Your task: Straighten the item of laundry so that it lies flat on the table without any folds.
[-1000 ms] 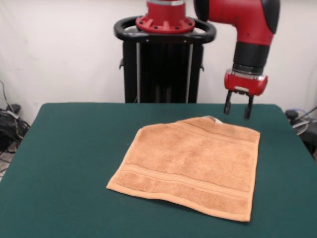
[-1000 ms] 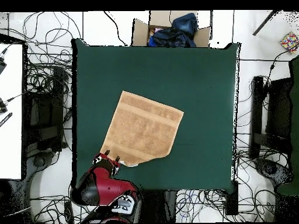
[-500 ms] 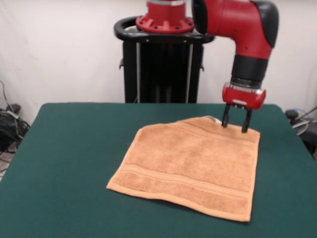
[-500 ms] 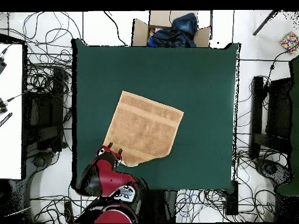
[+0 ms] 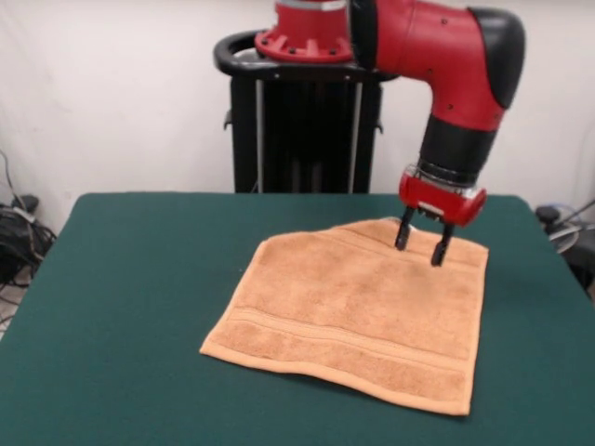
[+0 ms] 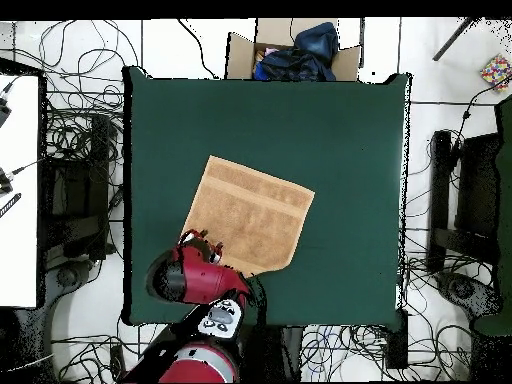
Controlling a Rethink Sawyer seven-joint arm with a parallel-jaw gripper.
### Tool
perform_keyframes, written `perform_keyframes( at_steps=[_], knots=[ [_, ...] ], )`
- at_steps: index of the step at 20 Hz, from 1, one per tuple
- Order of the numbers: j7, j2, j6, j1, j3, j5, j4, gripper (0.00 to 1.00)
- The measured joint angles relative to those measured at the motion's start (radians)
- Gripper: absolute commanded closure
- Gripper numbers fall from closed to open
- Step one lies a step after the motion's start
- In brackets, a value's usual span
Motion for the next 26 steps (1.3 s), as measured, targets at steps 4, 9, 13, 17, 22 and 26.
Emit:
perform_keyframes(
  at_steps=[4, 9, 13, 17, 22, 26],
  knots=[
    [0.0, -0.016, 0.196, -0.009, -0.028, -0.023, -0.072, 0.0],
    [0.0, -0.037, 0.291, -0.041, -0.036, -0.073, -0.142, 0.0],
    [0.0, -0.041, 0.22, -0.069, -0.037, -0.115, -0.186, 0.0],
    [0.0, -0.033, 0.15, -0.077, -0.039, -0.133, -0.207, 0.0],
    [0.0, -0.028, 0.071, -0.078, -0.041, -0.161, -0.224, 0.0],
    [0.0, -0.025, 0.06, -0.085, -0.042, -0.183, -0.226, 0.0]
  ],
)
